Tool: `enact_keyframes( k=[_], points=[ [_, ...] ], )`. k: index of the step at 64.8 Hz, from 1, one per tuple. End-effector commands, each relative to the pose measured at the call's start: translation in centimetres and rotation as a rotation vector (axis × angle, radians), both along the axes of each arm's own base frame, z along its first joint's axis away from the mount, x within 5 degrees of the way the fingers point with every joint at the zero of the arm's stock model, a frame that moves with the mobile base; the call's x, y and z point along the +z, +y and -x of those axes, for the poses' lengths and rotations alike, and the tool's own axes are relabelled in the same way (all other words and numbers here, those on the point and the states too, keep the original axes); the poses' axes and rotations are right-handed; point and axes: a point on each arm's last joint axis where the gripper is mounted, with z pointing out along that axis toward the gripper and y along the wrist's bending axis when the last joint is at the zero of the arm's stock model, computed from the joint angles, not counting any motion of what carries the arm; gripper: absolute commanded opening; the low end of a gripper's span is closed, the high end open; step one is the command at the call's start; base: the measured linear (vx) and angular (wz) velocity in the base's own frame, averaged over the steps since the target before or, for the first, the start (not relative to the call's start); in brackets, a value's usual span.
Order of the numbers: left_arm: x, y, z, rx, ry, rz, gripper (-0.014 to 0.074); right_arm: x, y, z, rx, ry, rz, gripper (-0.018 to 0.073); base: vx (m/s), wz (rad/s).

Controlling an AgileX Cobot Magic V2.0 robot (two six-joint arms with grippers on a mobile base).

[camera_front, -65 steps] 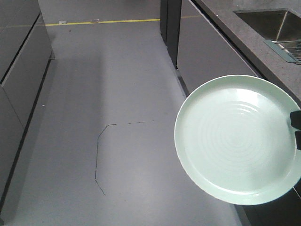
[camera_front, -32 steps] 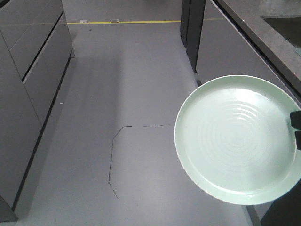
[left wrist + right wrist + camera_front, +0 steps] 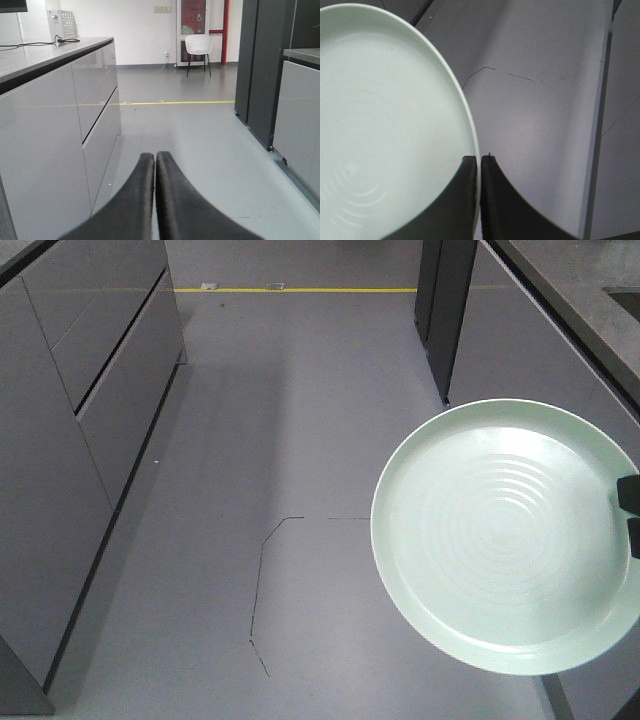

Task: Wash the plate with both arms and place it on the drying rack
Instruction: 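Drive the base away from the counter holding the plate in the right gripper, then drive along the aisle carrying the plate in the right gripper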

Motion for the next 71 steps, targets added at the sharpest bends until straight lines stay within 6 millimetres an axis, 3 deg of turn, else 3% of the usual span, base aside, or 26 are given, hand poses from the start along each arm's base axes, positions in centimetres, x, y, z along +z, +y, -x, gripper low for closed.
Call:
enact_keyframes(
  k=[1,71],
  points=[
    [-0.03,-0.07,0.04,-0.011,-0.061,0.009,-0.0006,1.42,-0.07,-0.1,-0.017,-0.094,-0.025,-0.0006,0.13,0.1],
    [-0.03,-0.07,0.04,-0.011,-0.061,0.009,-0.0006,1.42,-0.07,-0.1,-0.017,-0.094,-0.025,-0.0006,0.13,0.09]
  ],
)
